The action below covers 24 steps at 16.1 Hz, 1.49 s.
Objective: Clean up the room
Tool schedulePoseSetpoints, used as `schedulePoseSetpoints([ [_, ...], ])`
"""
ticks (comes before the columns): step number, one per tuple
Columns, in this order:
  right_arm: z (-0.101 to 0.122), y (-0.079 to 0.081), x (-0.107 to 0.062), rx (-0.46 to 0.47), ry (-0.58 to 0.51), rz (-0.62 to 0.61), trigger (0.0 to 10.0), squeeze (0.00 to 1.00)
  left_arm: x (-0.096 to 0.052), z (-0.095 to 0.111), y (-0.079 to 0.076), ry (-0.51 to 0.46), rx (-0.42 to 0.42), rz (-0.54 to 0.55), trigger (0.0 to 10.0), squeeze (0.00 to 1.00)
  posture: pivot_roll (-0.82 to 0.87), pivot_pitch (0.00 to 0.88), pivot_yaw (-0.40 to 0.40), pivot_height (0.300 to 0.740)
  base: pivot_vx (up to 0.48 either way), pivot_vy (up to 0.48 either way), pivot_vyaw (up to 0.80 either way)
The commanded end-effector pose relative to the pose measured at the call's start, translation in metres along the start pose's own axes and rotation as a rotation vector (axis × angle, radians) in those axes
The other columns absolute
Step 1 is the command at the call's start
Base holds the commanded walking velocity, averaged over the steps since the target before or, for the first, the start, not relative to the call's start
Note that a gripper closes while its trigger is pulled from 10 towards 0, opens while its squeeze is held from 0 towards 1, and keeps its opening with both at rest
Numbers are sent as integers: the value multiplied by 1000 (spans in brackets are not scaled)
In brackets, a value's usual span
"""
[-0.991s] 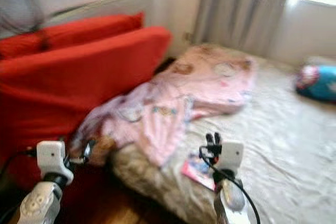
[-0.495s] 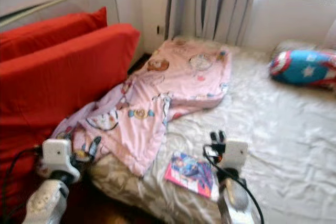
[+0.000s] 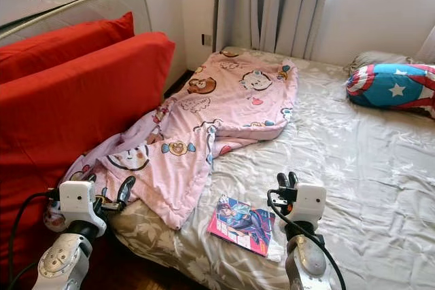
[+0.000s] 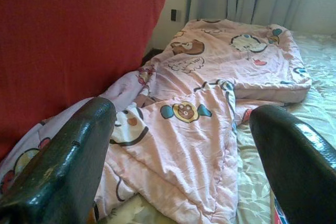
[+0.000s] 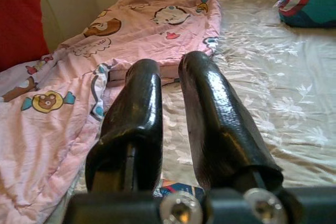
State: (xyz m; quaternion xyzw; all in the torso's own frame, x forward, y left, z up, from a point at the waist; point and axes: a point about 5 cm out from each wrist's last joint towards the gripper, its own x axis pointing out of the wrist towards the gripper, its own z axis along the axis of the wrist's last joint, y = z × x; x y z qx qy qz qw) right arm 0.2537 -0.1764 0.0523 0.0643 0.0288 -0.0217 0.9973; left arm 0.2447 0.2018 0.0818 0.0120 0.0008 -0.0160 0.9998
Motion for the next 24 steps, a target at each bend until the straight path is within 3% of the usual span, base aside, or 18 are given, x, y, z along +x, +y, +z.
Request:
schedulePoseSetpoints([
  [1, 2, -2, 1, -5, -10, -7, 10000, 0, -1, 1, -3, -8, -4, -13, 10000, 0, 59, 0, -15, 740, 0, 0, 0],
  [5, 2, -1, 0, -5, -8, 6, 10000, 0, -4, 1, 3, -6, -3, 19, 10000, 0, 62, 0, -21, 740, 0, 0, 0],
  [12, 0, 3, 0, -8, 4, 24, 10000, 0, -5, 2, 1, -14, -12, 21, 10000, 0, 65, 0, -23, 740, 0, 0, 0],
  [18, -1, 1, -1, -9, 5, 13, 10000, 0, 1, 30, 13, -158, 37, 114, 10000, 0, 64, 0, -19, 740, 0, 0, 0],
  [24, 0, 2, -1, -5, -3, 16, 10000, 0, -1, 16, 1, -83, 27, 39, 10000, 0, 66, 0, -21, 740, 0, 0, 0],
])
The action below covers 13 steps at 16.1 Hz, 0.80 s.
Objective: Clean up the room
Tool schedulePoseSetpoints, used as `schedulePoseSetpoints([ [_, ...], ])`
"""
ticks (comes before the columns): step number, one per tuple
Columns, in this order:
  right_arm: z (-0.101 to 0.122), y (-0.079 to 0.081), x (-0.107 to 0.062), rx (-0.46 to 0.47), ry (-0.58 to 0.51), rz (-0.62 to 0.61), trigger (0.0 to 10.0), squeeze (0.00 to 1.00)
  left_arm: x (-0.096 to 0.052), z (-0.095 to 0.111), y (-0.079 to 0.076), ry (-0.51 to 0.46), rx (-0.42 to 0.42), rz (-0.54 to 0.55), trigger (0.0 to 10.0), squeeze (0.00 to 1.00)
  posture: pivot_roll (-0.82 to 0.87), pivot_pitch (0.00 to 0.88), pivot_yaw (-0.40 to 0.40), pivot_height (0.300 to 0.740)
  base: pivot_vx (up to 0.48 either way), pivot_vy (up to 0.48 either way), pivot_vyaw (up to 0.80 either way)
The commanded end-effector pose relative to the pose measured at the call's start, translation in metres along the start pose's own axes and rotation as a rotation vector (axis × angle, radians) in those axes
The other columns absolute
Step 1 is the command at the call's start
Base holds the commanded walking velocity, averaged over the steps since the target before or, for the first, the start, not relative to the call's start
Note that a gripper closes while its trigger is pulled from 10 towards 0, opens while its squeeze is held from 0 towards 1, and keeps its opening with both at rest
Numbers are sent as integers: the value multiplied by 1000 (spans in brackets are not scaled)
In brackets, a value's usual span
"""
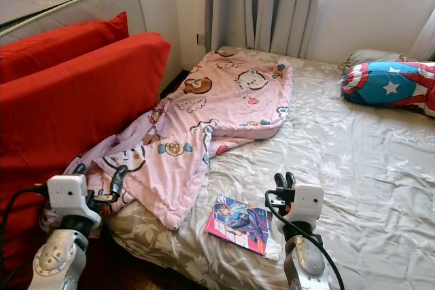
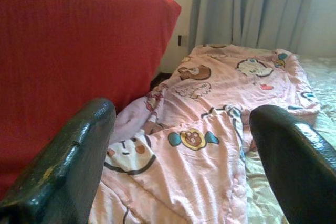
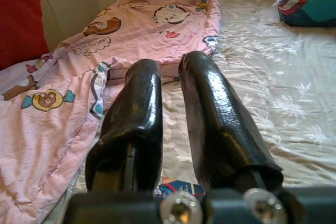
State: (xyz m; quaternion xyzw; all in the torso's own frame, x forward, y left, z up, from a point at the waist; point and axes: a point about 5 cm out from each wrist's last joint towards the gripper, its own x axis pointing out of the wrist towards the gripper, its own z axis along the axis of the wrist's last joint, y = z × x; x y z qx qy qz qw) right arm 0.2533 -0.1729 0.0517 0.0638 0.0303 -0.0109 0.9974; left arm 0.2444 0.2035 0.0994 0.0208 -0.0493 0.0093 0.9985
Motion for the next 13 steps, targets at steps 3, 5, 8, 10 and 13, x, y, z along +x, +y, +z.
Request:
schedulePoseSetpoints([
  [3, -2, 1, 0, -6, 15, 1, 10000, 0, 0, -2, -5, 18, -2, -19, 10000, 0, 68, 0, -20, 740, 0, 0, 0],
  [5, -3, 6, 1, -18, 31, 20, 10000, 0, 1, -2, -5, 17, -4, -18, 10000, 0, 67, 0, -19, 732, 0, 0, 0],
  [8, -4, 7, 1, -8, 33, 24, 10000, 0, 1, -2, -4, 18, -3, -18, 10000, 0, 71, 0, -18, 692, 0, 0, 0],
  [10, -1, 5, 1, -7, 6, 11, 10000, 0, 1, -2, -3, 19, 1, -16, 10000, 0, 72, 0, -18, 692, 0, 0, 0],
  [13, -2, 5, 0, 1, 13, 12, 10000, 78, 1, -2, -2, 22, 4, -16, 10000, 0, 72, 0, -16, 692, 0, 0, 0],
])
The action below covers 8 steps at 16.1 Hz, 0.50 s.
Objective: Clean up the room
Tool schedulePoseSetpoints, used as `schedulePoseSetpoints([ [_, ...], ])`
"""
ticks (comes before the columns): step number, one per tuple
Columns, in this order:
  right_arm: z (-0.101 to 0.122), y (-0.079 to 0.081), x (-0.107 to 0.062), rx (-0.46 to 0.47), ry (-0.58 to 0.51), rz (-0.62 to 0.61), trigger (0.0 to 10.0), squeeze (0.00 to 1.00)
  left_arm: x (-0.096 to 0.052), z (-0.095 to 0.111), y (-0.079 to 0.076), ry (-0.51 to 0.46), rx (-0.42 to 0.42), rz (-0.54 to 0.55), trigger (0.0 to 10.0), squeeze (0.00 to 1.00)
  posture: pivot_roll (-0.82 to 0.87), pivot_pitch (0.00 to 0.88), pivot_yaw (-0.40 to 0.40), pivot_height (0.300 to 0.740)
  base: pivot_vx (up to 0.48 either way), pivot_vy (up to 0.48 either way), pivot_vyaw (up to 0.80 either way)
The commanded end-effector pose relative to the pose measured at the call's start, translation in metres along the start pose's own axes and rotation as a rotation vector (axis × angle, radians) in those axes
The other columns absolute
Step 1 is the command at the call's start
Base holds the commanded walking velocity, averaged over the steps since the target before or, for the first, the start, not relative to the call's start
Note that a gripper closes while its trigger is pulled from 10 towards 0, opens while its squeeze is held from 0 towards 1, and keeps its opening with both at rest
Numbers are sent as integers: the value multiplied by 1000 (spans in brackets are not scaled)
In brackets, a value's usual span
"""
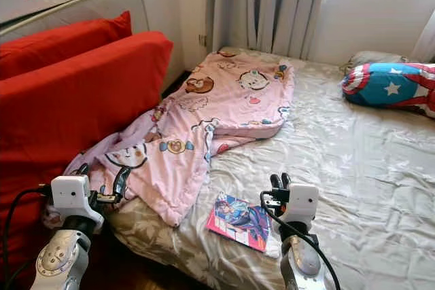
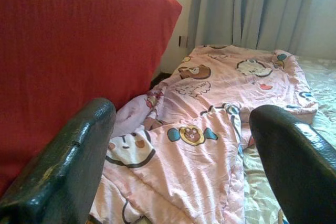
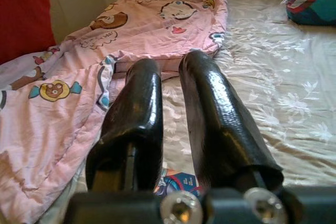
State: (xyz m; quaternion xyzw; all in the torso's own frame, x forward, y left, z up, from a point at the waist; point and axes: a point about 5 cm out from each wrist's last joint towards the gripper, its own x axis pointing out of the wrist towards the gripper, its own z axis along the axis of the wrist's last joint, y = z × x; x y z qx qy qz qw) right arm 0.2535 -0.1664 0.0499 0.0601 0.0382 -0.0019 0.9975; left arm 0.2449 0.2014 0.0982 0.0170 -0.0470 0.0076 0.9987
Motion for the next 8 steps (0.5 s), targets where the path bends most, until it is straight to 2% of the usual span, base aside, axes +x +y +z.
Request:
schedulePoseSetpoints([
  [1, 1, -1, 0, 18, -7, -1, 10000, 1000, 1, -1, 0, 17, 12, -13, 10000, 0, 72, 0, -16, 692, 0, 0, 0],
  [8, -1, 1, -1, 18, -6, -3, 10000, 1000, 3, 1, 1, 14, 17, -15, 10000, 0, 77, 0, -12, 692, 0, 0, 0],
])
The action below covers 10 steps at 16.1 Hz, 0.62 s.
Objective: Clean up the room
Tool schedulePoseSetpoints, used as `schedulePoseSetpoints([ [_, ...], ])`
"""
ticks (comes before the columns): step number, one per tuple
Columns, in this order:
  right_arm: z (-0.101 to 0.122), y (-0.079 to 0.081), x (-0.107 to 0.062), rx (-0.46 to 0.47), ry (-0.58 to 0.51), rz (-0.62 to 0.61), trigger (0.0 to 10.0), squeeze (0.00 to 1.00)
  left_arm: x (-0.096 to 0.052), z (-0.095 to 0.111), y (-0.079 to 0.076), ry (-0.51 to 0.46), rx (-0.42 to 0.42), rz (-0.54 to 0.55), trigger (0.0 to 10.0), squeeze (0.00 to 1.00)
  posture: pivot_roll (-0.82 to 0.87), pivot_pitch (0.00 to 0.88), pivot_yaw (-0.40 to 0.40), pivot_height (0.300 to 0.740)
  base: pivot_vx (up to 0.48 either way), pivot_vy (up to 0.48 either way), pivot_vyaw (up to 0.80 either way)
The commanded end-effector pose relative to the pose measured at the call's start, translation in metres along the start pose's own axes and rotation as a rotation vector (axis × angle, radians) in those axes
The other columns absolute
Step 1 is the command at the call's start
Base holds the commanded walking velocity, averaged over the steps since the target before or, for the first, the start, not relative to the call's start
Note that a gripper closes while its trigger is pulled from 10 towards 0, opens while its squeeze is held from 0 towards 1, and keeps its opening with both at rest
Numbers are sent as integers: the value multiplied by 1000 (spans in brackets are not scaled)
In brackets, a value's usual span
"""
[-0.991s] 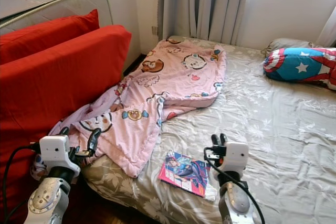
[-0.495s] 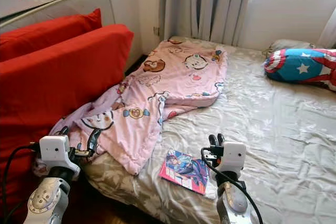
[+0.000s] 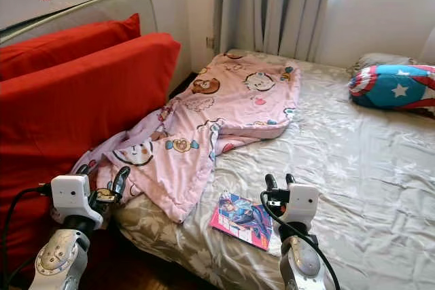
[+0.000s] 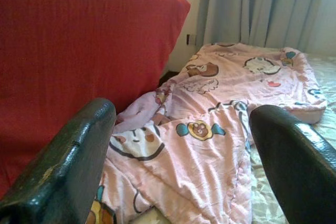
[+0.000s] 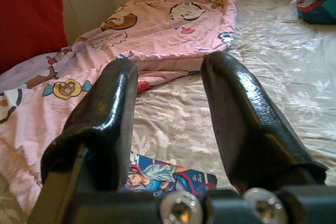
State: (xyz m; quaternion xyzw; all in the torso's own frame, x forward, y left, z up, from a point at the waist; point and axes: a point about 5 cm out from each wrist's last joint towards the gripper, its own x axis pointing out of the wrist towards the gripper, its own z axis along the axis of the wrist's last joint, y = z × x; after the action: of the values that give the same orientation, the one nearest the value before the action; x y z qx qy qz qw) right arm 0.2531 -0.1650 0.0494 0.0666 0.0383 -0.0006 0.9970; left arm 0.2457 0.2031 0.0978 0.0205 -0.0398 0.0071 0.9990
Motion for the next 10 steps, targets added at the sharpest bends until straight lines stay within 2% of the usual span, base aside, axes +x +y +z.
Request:
schedulePoseSetpoints([
  [1, 0, 0, -1, 5, -5, -3, 10000, 1000, 2, 2, 0, 1, 11, -13, 10000, 0, 77, 0, -11, 692, 0, 0, 0],
  [2, -1, 0, -1, 3, -3, -4, 10000, 953, 1, 2, 0, 3, 11, -14, 10000, 0, 78, 0, -11, 692, 0, 0, 0],
  [3, -1, 1, -1, 0, -1, -6, 10000, 0, 1, 1, 0, 4, 12, -15, 10000, 0, 78, 0, -10, 692, 0, 0, 0],
  [10, -3, 0, -1, -14, 15, -9, 10000, 0, 1, 2, -1, 7, 10, -19, 10000, 0, 77, 0, -10, 692, 0, 0, 0],
])
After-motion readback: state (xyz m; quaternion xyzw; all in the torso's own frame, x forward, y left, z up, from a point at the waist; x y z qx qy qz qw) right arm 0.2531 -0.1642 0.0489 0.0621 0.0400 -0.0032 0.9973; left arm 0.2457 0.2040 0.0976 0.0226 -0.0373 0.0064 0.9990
